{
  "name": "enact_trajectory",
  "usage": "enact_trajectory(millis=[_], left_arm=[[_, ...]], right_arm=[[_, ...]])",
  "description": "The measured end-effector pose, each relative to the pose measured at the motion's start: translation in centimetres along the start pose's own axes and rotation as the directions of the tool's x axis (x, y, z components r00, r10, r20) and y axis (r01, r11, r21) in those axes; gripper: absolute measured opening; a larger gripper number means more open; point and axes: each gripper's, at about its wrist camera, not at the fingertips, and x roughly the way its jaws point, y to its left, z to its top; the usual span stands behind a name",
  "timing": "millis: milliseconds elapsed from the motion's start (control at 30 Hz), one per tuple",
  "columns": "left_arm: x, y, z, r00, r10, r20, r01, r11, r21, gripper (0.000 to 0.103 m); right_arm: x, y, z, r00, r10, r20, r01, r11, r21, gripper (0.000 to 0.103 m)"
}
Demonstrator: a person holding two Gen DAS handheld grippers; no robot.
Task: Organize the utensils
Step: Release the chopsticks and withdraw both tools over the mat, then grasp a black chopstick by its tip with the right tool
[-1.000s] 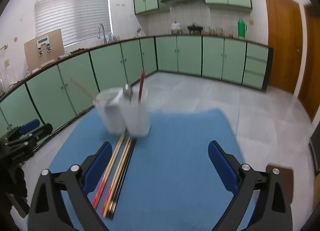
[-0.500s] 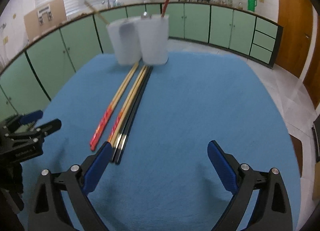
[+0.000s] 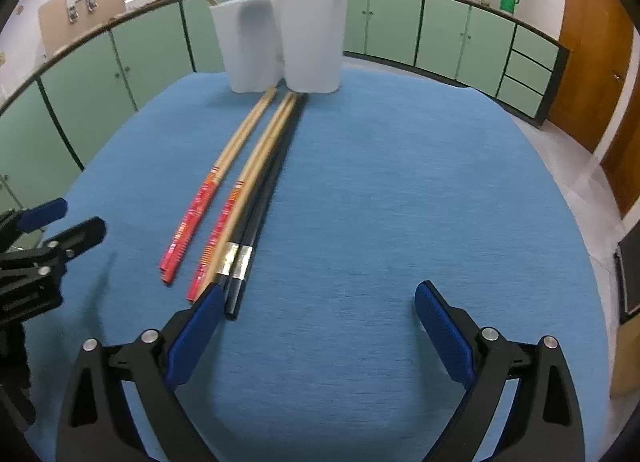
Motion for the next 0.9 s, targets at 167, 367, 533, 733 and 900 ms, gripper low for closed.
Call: enact_trajectory(millis=[167,367,533,733,900], left_arm=[[-0.1,-0.1,-0.1,1.000,0.003,-0.002,-0.003,1.000,-0.001,0.081],[0.0,0.1,-0.1,1.000,-0.002,-0.008,0.002,1.000,-0.017,0.082],[0.0,0.1,-0.2,1.000,0.000,-0.008,0.000,1.000,-0.019,0.082],[0.1,-0.1,-0.1,1.000,-0.010,-0.008,0.010,1.000,-0.028,0.082],[0.1,-1.5,-0.2,0.999,-0.041,-0.018,0.041,0.999,0.006,0.082]], right_arm=[[-0.9,-0.8,-0.3,0.998,-0.065,0.015,0.065,0.998,-0.002,0.094],[-2.2,-0.6,-1.4,0.996,0.088,0.028,-0.089,0.995,0.047,0.071],[-2.0,0.6,-2.0,0.998,0.063,0.026,-0.064,0.998,0.027,0.048],[-1.6,1.4,-1.5,0.998,0.066,0.023,-0.066,0.998,0.004,0.020],[-1.5,0.8,-1.4,0.996,0.091,0.015,-0.091,0.996,0.006,0.007]])
